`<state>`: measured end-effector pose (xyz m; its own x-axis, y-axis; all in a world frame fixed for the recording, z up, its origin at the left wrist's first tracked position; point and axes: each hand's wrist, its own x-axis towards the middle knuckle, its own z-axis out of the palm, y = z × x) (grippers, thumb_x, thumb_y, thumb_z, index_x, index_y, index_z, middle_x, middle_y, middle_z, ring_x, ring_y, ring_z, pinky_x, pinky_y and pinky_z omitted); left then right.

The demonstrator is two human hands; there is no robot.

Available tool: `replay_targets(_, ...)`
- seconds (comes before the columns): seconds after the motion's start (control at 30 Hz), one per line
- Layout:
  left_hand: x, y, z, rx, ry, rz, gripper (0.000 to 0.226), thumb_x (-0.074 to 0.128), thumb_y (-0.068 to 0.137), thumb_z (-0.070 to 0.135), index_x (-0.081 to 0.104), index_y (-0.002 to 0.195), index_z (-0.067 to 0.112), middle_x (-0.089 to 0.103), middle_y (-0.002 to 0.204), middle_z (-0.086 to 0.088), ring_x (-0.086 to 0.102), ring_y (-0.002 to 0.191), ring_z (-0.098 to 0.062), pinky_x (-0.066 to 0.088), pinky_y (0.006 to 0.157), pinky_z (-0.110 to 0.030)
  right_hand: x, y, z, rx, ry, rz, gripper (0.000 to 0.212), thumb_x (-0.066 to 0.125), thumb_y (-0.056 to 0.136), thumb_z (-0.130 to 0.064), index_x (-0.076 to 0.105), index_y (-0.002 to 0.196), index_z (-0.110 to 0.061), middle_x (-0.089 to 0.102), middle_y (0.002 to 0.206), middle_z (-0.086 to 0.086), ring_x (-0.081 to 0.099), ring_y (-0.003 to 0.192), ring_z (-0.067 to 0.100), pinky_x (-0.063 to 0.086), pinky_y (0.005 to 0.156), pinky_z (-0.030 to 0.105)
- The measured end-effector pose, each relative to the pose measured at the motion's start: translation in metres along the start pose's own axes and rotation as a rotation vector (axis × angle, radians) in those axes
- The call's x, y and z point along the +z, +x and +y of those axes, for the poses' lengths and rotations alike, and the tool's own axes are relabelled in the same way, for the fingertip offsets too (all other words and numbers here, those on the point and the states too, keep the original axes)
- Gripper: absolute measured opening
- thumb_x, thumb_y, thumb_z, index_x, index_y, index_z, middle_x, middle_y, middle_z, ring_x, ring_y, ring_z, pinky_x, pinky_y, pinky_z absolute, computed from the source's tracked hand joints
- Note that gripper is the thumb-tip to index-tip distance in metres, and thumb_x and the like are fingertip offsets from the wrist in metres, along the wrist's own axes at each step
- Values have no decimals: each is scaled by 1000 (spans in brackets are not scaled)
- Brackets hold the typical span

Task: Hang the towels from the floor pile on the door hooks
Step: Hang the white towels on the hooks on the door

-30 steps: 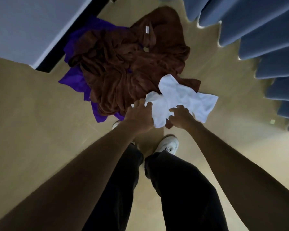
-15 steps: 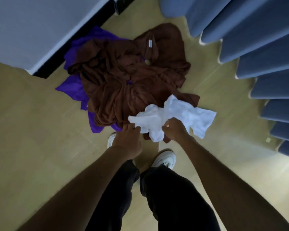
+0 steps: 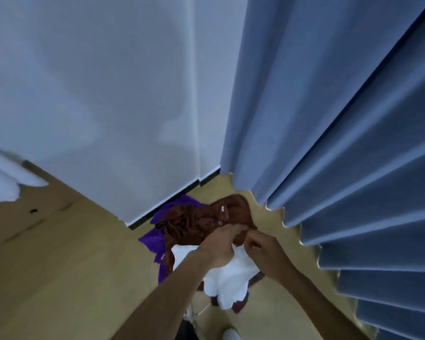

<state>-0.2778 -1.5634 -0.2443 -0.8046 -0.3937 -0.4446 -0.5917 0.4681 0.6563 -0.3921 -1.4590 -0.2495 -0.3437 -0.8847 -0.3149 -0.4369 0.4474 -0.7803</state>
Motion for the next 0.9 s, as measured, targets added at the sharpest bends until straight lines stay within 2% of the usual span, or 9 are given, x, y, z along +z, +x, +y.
replay_targets(0.1, -46, -25, 43, 83, 63, 33, 32, 45, 85, -7, 61, 112, -3, 61, 119, -19, 55, 111, -31, 38, 90, -21, -40, -18, -64, -256, 46, -31, 20, 45, 75, -7, 47, 55, -6, 47, 56, 5, 42, 57, 8, 35, 62, 10)
replay_targets(0.17, -72, -44, 67, 73, 138, 84, 24, 49, 86, 1, 60, 108, 1, 62, 115, -17, 57, 107, -32, 36, 77, -22, -61, -29, -100, -350, 60, -52, 14, 45, 69, -3, 52, 57, -4, 50, 58, -6, 46, 59, 4, 37, 62, 9)
replay_targets(0.3, -112, -89, 100, 13, 222, 165, 15, 45, 84, 3, 57, 94, 2, 62, 101, -18, 57, 94, -32, 37, 72, -24, -92, -44, -161, -481, 36, -47, 48, 45, 70, 12, 49, 54, -33, 52, 57, -13, 47, 58, 2, 36, 57, 14)
replay_targets(0.33, -119, -102, 105, -4, 228, 193, 10, 45, 84, 4, 54, 83, 5, 60, 93, -17, 55, 87, -30, 38, 68, -21, -98, -46, -175, -510, 36, -48, 50, 44, 71, 13, 49, 53, -34, 52, 57, -13, 45, 57, 3, 35, 56, 18)
replay_targets(0.4, -133, -129, 111, -62, 242, 278, 21, 45, 84, 5, 40, 65, 12, 47, 80, -10, 46, 78, -24, 31, 57, -22, -105, -52, -206, -561, 34, -56, 49, 42, 71, 14, 49, 54, -32, 50, 57, -12, 43, 56, 7, 33, 53, 20)
replay_targets(0.47, -144, -156, 111, -129, 223, 393, 16, 45, 84, 7, 44, 68, 6, 42, 81, -7, 44, 77, -24, 26, 56, -23, -107, -58, -236, -606, 45, -68, 46, 40, 71, 13, 49, 55, -29, 49, 56, -13, 40, 55, 4, 31, 53, 16)
replay_targets(0.57, -159, -196, 102, -198, 205, 541, 12, 47, 82, 6, 56, 79, -2, 54, 94, -17, 54, 85, -32, 30, 61, -25, -102, -71, -281, -687, 76, -75, 31, 39, 68, 0, 48, 55, -27, 48, 56, -13, 40, 56, 4, 31, 54, 16)
replay_targets(0.73, -170, -259, 66, -287, 177, 668, 19, 41, 81, 5, 51, 72, 18, 67, 95, -12, 58, 85, -27, 33, 64, -24, -86, -84, -342, -813, 195, -77, 20, 37, 60, -6, 48, 56, -22, 46, 57, -11, 39, 58, 6, 29, 54, 16)
replay_targets(0.9, -174, -319, 20, -381, 97, 749, 24, 40, 85, 5, 63, 86, 12, 68, 96, -9, 62, 88, -24, 38, 64, -24, -67, -86, -383, -820, 359, 3, 19, 36, 57, -4, 46, 54, -20, 45, 61, 4, 37, 57, 10, 29, 50, 16)
